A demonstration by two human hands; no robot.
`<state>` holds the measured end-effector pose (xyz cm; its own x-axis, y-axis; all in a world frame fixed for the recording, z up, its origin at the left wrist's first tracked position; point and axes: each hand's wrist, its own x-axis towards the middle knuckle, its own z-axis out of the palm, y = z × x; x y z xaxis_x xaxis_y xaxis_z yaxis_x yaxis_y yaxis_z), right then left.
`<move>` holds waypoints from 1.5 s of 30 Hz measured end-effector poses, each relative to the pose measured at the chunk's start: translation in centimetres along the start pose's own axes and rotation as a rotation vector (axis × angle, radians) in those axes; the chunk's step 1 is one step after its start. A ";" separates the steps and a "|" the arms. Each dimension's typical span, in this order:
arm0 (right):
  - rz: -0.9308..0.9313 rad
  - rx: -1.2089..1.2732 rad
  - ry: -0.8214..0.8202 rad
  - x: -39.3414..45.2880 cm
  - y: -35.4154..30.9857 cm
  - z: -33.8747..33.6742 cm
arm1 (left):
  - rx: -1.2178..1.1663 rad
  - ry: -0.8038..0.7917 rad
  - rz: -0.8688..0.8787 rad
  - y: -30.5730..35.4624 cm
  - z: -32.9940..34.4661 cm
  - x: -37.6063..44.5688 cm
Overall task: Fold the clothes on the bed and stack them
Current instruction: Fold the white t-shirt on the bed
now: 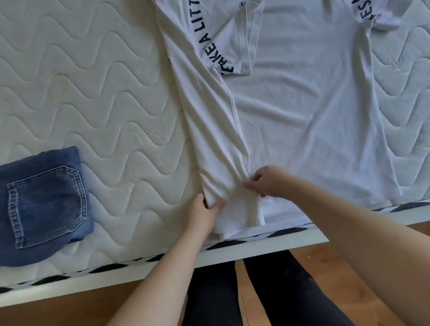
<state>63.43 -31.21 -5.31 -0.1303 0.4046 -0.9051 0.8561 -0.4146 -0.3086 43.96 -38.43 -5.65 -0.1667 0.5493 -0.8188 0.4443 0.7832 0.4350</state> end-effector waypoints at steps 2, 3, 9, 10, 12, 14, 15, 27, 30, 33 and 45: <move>-0.011 -0.114 -0.094 -0.5 0.4 1.7 | -0.056 -0.069 -0.026 -0.4 0.4 -0.4; -0.010 -0.140 -0.106 -0.6 0.6 2.6 | -0.062 -0.095 -0.037 -0.7 0.5 -0.7; 0.014 0.129 0.094 -1.7 3.7 4.2 | -0.121 -0.138 -0.085 -3.2 -0.2 -2.5; 0.009 0.157 0.102 -1.9 4.0 4.4 | -0.112 -0.131 -0.081 -3.5 -0.3 -2.6; -0.003 0.161 0.101 -2.2 4.3 5.0 | -0.094 -0.117 -0.074 -4.1 -0.2 -2.7; -0.002 0.162 0.074 -2.4 4.3 5.2 | -0.075 -0.123 -0.074 -4.4 0.0 -2.7; -0.001 0.143 0.047 -2.4 4.3 5.2 | -0.033 -0.127 -0.063 -4.6 0.2 -2.6; 0.062 0.125 -0.084 -2.0 3.7 4.8 | 0.176 -0.160 0.012 -5.2 1.3 -3.2; 0.077 0.116 -0.126 -2.2 3.8 4.6 | 0.085 -0.253 -0.001 -4.8 0.4 -3.1; 0.103 0.064 -0.175 -2.3 3.2 4.2 | 0.066 -0.189 -0.029 -4.7 0.2 -3.0; 0.052 0.042 0.234 1.1 -2.4 -3.8 | 0.401 -0.204 0.002 -4.8 -0.1 -2.4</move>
<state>63.09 -26.66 -4.50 0.0369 0.5576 -0.8293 0.8367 -0.4710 -0.2795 42.18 -43.52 -5.73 -0.0064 0.4509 -0.8926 0.7575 0.5849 0.2901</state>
